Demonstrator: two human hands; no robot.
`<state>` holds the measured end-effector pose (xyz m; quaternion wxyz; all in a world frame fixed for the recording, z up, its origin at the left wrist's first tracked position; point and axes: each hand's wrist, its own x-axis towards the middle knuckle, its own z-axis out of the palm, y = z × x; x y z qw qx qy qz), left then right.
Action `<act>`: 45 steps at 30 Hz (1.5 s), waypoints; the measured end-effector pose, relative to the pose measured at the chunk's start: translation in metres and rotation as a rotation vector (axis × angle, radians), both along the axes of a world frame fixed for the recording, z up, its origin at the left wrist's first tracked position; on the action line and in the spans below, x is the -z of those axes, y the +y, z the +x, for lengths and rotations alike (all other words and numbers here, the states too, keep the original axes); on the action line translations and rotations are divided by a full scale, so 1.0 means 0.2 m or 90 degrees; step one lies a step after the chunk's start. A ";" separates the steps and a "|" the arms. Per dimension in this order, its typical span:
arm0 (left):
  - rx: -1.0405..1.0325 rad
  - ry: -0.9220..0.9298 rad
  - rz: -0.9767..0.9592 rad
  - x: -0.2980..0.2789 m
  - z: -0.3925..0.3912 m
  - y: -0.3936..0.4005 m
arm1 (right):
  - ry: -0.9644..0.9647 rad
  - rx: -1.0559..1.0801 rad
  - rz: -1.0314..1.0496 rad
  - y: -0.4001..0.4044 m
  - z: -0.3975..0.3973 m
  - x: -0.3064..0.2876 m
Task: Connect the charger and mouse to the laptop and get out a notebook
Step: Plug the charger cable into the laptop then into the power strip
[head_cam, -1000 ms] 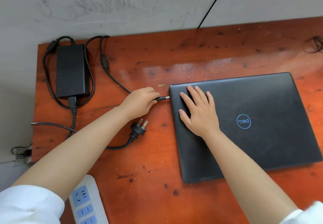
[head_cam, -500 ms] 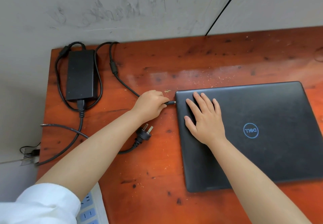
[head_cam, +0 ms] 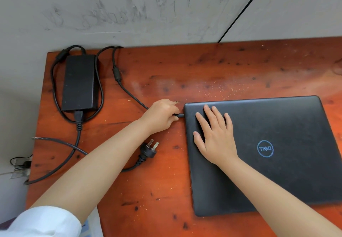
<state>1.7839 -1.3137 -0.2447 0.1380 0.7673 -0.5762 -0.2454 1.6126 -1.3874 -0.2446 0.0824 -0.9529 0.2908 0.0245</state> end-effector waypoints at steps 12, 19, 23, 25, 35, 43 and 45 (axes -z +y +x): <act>-0.040 0.021 -0.017 0.03 -0.02 0.01 | 0.000 -0.003 0.002 0.00 0.00 0.00; -0.359 -0.003 -0.091 -0.08 -0.15 0.31 | -0.030 -0.011 0.052 0.00 -0.02 0.02; -0.492 -0.036 0.007 -0.05 -0.37 0.61 | -0.039 -0.028 0.059 -0.01 -0.04 0.05; -0.499 -0.040 0.068 -0.02 -0.46 0.65 | -0.030 -0.039 0.059 -0.02 -0.04 0.06; -0.505 -0.183 0.069 -0.12 -0.57 0.86 | -0.077 -0.162 0.097 0.13 -0.18 -0.04; -0.474 -0.055 0.095 -0.32 -0.53 1.49 | -0.075 -0.204 0.216 0.82 -0.13 0.03; -0.481 -0.078 0.084 -0.33 -0.51 1.60 | -0.035 -0.200 0.188 0.92 -0.15 0.08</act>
